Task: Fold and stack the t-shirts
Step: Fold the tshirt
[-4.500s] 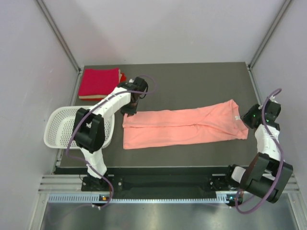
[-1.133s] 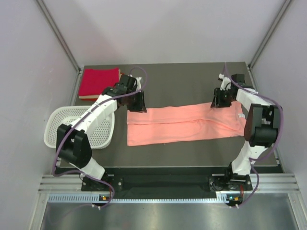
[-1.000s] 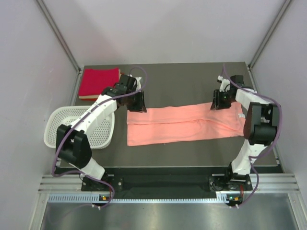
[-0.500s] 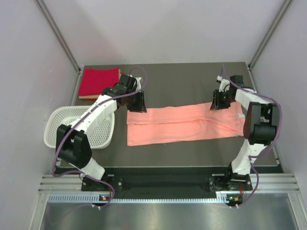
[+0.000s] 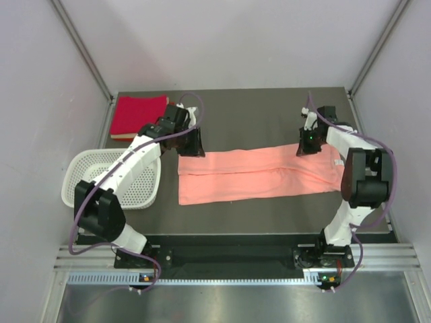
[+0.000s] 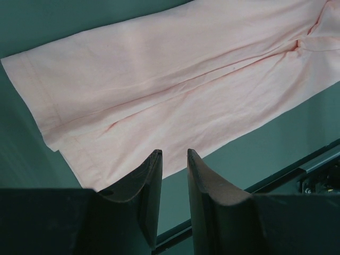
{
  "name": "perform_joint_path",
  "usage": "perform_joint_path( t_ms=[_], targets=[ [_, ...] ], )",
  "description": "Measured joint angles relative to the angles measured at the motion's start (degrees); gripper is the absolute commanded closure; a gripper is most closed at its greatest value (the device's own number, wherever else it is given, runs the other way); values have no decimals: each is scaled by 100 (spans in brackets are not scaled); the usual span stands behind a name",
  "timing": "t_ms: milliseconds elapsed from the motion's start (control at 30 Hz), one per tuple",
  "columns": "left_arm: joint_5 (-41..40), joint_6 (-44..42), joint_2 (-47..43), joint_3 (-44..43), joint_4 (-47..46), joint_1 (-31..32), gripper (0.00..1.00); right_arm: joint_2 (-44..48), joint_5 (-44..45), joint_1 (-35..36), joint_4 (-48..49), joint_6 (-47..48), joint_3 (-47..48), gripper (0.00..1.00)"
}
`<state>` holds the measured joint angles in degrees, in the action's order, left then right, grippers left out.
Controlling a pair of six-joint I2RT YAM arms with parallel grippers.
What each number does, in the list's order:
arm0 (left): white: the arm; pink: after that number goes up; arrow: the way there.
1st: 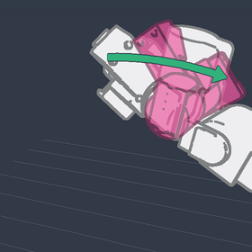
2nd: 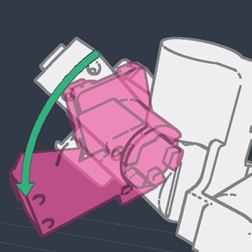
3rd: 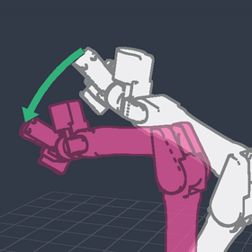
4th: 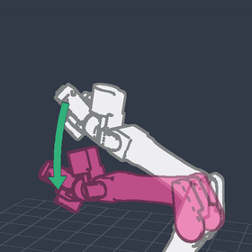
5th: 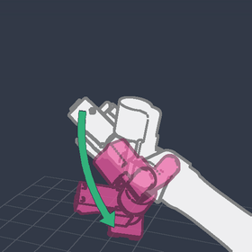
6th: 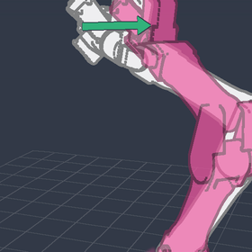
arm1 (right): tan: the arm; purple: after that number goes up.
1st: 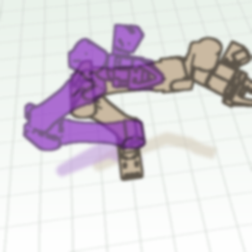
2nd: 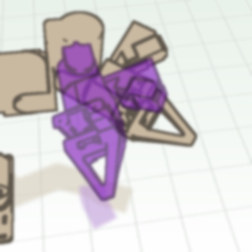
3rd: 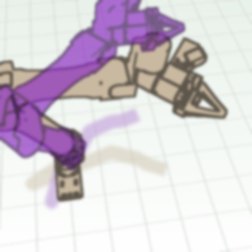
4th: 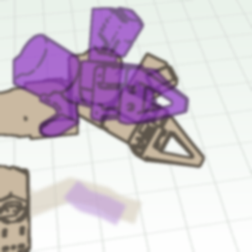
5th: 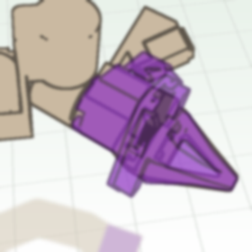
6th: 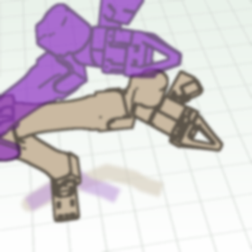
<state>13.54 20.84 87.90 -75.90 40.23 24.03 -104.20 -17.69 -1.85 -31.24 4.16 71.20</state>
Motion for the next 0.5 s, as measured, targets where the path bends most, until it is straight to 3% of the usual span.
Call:
perform_joint_path(
  t_ms=[500],
  targets=[
    [236, 31, -203, 146, -94, 0, 69, 2391, 732, 540, -136, -1248, -1945, 100]
  ],
)
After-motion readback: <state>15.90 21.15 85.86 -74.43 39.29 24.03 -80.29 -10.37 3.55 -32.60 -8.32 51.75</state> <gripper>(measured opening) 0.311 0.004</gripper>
